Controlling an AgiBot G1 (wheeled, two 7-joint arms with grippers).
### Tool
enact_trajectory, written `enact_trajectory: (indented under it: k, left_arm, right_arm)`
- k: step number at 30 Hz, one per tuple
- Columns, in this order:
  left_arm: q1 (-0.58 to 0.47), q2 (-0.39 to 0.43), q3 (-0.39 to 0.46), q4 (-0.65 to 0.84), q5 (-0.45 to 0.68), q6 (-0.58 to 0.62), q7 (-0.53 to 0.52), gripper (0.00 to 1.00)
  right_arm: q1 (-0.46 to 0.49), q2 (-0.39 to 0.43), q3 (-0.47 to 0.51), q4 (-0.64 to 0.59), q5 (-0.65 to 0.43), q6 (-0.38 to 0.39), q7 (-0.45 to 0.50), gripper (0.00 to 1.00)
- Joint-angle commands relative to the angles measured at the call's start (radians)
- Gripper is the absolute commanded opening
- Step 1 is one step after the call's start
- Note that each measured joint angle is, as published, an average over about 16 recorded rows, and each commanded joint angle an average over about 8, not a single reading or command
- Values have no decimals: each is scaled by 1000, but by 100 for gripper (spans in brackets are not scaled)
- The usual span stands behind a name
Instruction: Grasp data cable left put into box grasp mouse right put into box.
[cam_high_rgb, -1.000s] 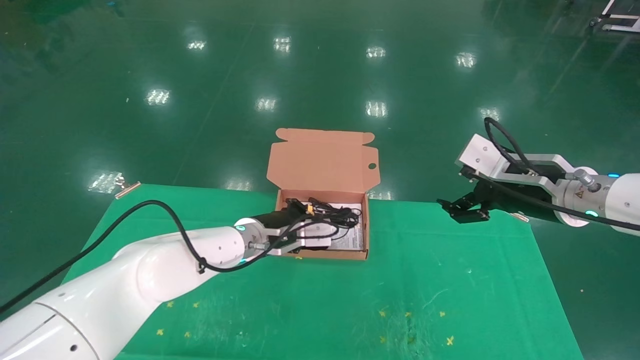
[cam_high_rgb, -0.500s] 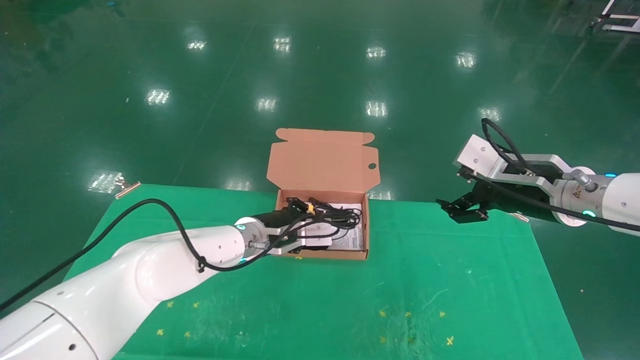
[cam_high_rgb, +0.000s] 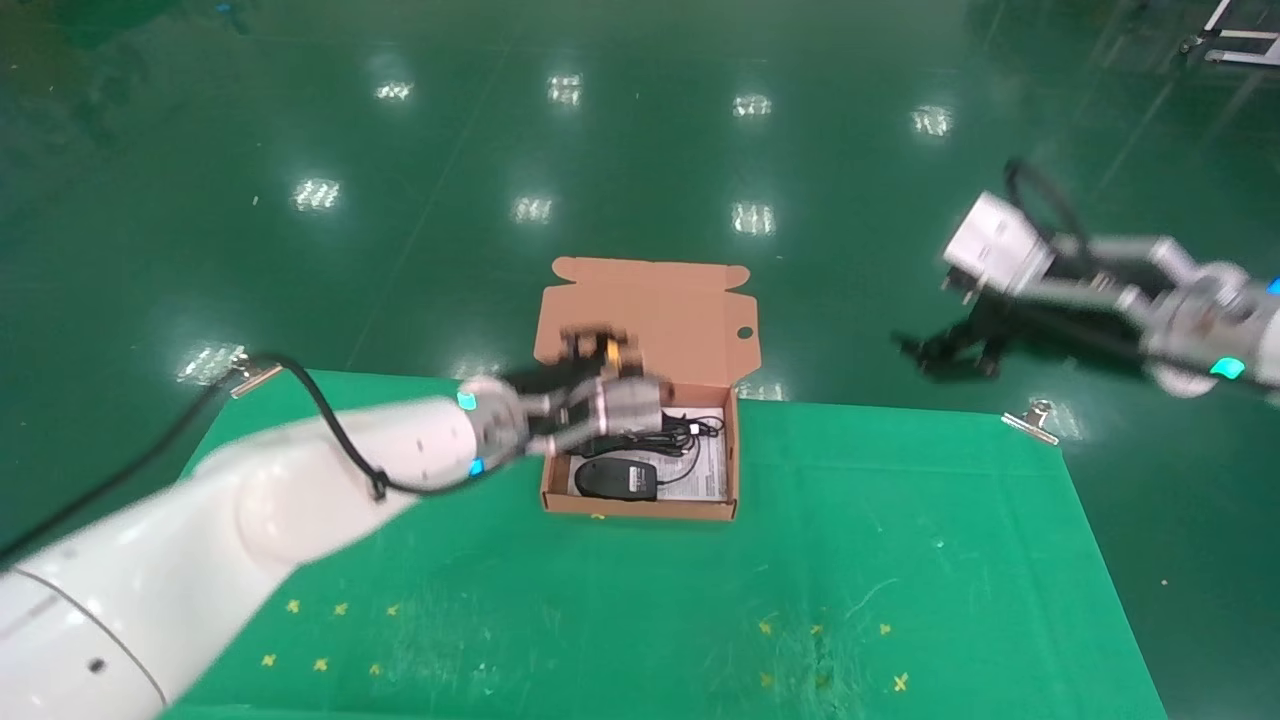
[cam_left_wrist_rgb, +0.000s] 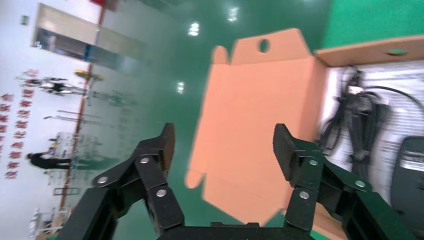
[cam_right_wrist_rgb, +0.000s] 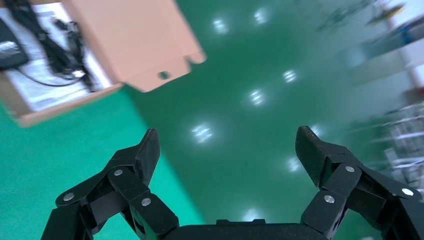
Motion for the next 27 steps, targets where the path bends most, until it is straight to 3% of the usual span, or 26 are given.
enact_trajectory:
  k: [1,9,27]
  left_arm:
    - [-16,-6,-10,-12,-1,-19,-7,100]
    - [-18,-21,-29,-27,-22,-13,-16,100]
    - [73,-176,-197,-144,-254,249,-60,100]
  right_arm:
    - [24,7,7,7,-10,-5,-9,100]
    - [36,13,51,26,2,-56,-39,100]
    - [-154,13,293,14,239,-258,-173,100]
